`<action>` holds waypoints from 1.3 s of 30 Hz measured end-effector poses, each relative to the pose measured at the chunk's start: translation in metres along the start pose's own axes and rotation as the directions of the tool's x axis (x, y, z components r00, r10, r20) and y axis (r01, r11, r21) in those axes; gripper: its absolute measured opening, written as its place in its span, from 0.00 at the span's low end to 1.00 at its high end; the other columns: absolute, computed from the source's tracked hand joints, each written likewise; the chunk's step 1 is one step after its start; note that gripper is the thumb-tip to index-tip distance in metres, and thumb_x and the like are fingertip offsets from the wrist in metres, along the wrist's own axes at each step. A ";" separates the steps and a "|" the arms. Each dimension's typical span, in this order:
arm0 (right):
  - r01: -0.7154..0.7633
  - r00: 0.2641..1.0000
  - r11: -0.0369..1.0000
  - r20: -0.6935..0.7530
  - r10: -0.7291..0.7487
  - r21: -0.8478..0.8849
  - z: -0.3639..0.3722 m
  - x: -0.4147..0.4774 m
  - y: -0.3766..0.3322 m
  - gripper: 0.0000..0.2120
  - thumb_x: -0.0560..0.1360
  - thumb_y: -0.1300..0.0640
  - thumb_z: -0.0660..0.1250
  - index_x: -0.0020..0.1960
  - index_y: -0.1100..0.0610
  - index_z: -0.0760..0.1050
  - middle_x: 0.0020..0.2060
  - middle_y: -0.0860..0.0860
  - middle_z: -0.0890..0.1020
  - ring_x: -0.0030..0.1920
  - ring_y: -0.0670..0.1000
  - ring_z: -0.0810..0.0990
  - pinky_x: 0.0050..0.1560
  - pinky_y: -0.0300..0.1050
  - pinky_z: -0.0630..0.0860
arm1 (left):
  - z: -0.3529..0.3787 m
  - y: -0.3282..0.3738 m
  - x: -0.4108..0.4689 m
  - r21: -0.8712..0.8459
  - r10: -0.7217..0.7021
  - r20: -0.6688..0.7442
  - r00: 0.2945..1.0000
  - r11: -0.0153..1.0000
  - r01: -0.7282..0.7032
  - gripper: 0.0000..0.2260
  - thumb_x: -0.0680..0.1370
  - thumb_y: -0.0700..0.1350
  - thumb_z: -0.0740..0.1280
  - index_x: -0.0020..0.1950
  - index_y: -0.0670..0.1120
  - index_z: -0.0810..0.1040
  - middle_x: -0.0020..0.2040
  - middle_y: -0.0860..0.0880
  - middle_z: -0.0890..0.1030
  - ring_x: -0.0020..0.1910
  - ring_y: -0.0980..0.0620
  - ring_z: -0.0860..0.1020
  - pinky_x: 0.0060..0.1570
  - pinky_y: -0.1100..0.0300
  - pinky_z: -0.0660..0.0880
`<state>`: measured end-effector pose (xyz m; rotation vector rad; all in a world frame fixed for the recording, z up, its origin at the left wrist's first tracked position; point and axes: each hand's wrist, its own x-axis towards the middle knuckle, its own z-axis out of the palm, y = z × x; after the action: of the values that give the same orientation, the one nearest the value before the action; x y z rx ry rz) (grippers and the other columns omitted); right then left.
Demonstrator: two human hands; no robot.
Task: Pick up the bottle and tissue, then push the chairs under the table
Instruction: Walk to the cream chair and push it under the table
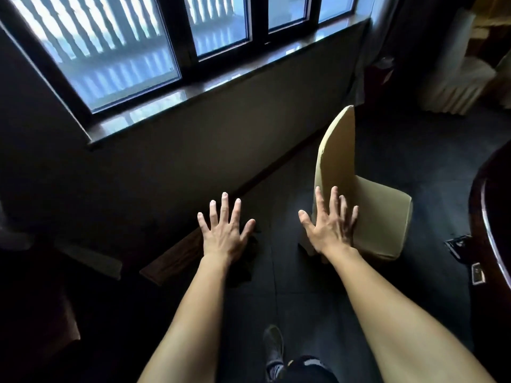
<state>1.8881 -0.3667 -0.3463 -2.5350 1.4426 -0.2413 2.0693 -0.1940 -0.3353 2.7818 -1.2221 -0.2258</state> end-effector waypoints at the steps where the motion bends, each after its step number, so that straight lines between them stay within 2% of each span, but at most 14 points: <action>1: -0.015 1.000 1.000 -0.001 0.015 0.010 0.000 0.023 -0.001 0.37 0.77 0.31 0.46 0.81 0.44 0.43 0.81 0.57 0.46 0.79 0.60 0.48 0.76 0.66 0.40 | -0.003 0.004 0.022 -0.006 -0.004 -0.004 1.000 1.000 0.004 0.33 0.81 0.67 0.46 0.82 0.55 0.44 0.82 0.50 0.37 0.81 0.43 0.40 0.75 0.34 0.42; 8: -0.068 0.997 0.997 0.045 0.067 0.035 0.014 0.127 -0.007 0.36 0.79 0.32 0.48 0.81 0.44 0.41 0.81 0.56 0.44 0.80 0.60 0.45 0.75 0.66 0.36 | 0.000 0.032 0.131 0.022 0.054 0.044 0.998 0.998 -0.055 0.32 0.81 0.67 0.45 0.82 0.55 0.45 0.82 0.49 0.38 0.81 0.42 0.42 0.75 0.34 0.43; 16: -0.194 0.980 0.980 0.048 0.191 0.045 0.052 0.242 -0.005 0.36 0.79 0.33 0.51 0.81 0.45 0.44 0.81 0.57 0.48 0.79 0.60 0.50 0.74 0.67 0.39 | 0.017 0.059 0.275 0.044 0.171 0.091 0.981 0.984 -0.175 0.35 0.78 0.69 0.39 0.82 0.55 0.48 0.83 0.49 0.41 0.81 0.42 0.45 0.75 0.34 0.47; 19: -0.254 0.965 0.967 0.081 0.251 0.033 0.068 0.297 -0.003 0.36 0.79 0.34 0.50 0.81 0.45 0.42 0.81 0.56 0.46 0.79 0.60 0.48 0.74 0.67 0.37 | 0.018 0.068 0.343 0.059 0.218 0.090 0.972 0.973 -0.224 0.38 0.75 0.69 0.35 0.82 0.55 0.49 0.83 0.49 0.43 0.81 0.42 0.46 0.75 0.34 0.47; 23: -0.336 0.937 0.942 0.111 0.331 0.027 0.082 0.363 -0.007 0.35 0.79 0.34 0.48 0.81 0.45 0.40 0.81 0.56 0.45 0.79 0.60 0.47 0.75 0.66 0.37 | 0.012 0.082 0.420 0.062 0.271 0.134 0.953 0.958 -0.281 0.36 0.77 0.69 0.37 0.82 0.55 0.47 0.83 0.49 0.41 0.81 0.42 0.44 0.75 0.34 0.45; 26: -0.419 0.904 0.908 0.108 0.414 0.026 0.088 0.402 -0.008 0.35 0.80 0.34 0.48 0.80 0.45 0.38 0.81 0.55 0.42 0.79 0.60 0.46 0.76 0.65 0.40 | 0.012 0.098 0.473 0.069 0.322 0.162 0.933 0.939 -0.336 0.33 0.80 0.67 0.44 0.82 0.55 0.46 0.83 0.49 0.39 0.81 0.42 0.42 0.76 0.35 0.43; 29: -0.448 0.891 0.894 0.089 0.444 0.024 0.088 0.425 -0.003 0.35 0.81 0.36 0.50 0.81 0.47 0.40 0.81 0.55 0.42 0.79 0.61 0.48 0.76 0.65 0.44 | 0.014 0.118 0.510 0.063 0.361 0.204 0.910 0.923 -0.380 0.32 0.81 0.66 0.46 0.82 0.55 0.46 0.83 0.49 0.39 0.81 0.42 0.42 0.76 0.35 0.43; 32: -0.465 0.884 0.885 0.048 0.464 0.007 0.091 0.449 0.013 0.35 0.80 0.38 0.53 0.81 0.48 0.45 0.81 0.56 0.46 0.77 0.63 0.56 0.74 0.67 0.53 | 0.022 0.147 0.544 0.053 0.436 0.240 0.867 0.886 -0.460 0.32 0.81 0.66 0.46 0.82 0.55 0.46 0.82 0.49 0.38 0.81 0.43 0.41 0.76 0.35 0.43; 35: -0.522 0.853 0.853 0.011 0.522 0.033 0.094 0.474 0.031 0.35 0.79 0.41 0.59 0.81 0.51 0.52 0.80 0.58 0.53 0.71 0.65 0.67 0.70 0.68 0.63 | 0.032 0.187 0.578 0.043 0.496 0.273 0.825 0.850 -0.525 0.32 0.81 0.67 0.46 0.82 0.55 0.45 0.82 0.49 0.38 0.81 0.43 0.41 0.76 0.35 0.43; 39: -0.557 0.827 0.825 -0.024 0.561 0.095 0.097 0.511 0.042 0.35 0.78 0.44 0.62 0.80 0.51 0.54 0.80 0.59 0.56 0.69 0.64 0.71 0.67 0.65 0.67 | 0.035 0.242 0.616 0.033 0.575 0.281 0.769 0.795 -0.606 0.32 0.80 0.67 0.44 0.82 0.55 0.45 0.82 0.49 0.38 0.81 0.43 0.41 0.76 0.36 0.44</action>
<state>2.1353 -0.8177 -0.4324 -1.9312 2.0666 -0.2562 2.2994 -0.8125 -0.3938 2.3309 -2.1713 -0.4766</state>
